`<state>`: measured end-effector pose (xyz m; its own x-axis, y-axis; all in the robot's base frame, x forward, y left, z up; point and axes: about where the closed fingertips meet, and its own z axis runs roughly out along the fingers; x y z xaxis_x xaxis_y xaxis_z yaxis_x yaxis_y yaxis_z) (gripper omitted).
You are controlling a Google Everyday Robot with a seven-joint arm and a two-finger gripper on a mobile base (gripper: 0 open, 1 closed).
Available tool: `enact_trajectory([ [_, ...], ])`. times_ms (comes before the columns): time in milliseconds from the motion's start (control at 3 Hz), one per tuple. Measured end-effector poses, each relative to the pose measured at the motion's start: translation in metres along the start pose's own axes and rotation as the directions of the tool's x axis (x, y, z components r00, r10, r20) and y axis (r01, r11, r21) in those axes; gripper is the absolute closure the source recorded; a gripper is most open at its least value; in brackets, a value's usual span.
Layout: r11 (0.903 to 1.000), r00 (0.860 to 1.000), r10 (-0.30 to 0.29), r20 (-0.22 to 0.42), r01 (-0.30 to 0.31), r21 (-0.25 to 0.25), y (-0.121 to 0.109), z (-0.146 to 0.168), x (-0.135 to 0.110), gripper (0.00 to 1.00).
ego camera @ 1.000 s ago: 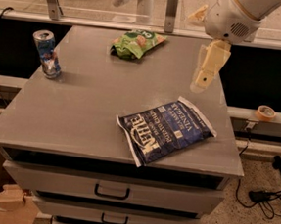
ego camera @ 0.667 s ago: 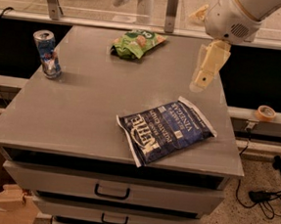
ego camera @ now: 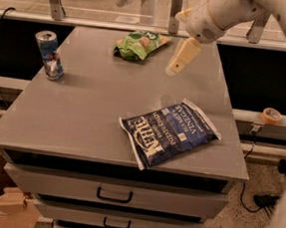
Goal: Move green rice chip bag near blue chip bag
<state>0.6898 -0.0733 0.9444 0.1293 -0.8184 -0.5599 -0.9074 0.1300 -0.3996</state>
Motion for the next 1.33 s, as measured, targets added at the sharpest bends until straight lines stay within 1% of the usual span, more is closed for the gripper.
enact_trajectory([
  [333,0.9969,0.996,0.056,0.062,-0.060,0.052,-0.041,0.040,-0.001,0.00],
  [667,0.9827,0.983,0.142,0.119,-0.155,0.102,-0.075,0.077,-0.012,0.00],
  [1000,0.9809,0.981,0.154,0.122,-0.166,0.101,-0.075,0.080,-0.012,0.00],
  [1333,0.9775,0.974,0.170,0.152,-0.186,0.099,-0.075,0.088,-0.017,0.00],
])
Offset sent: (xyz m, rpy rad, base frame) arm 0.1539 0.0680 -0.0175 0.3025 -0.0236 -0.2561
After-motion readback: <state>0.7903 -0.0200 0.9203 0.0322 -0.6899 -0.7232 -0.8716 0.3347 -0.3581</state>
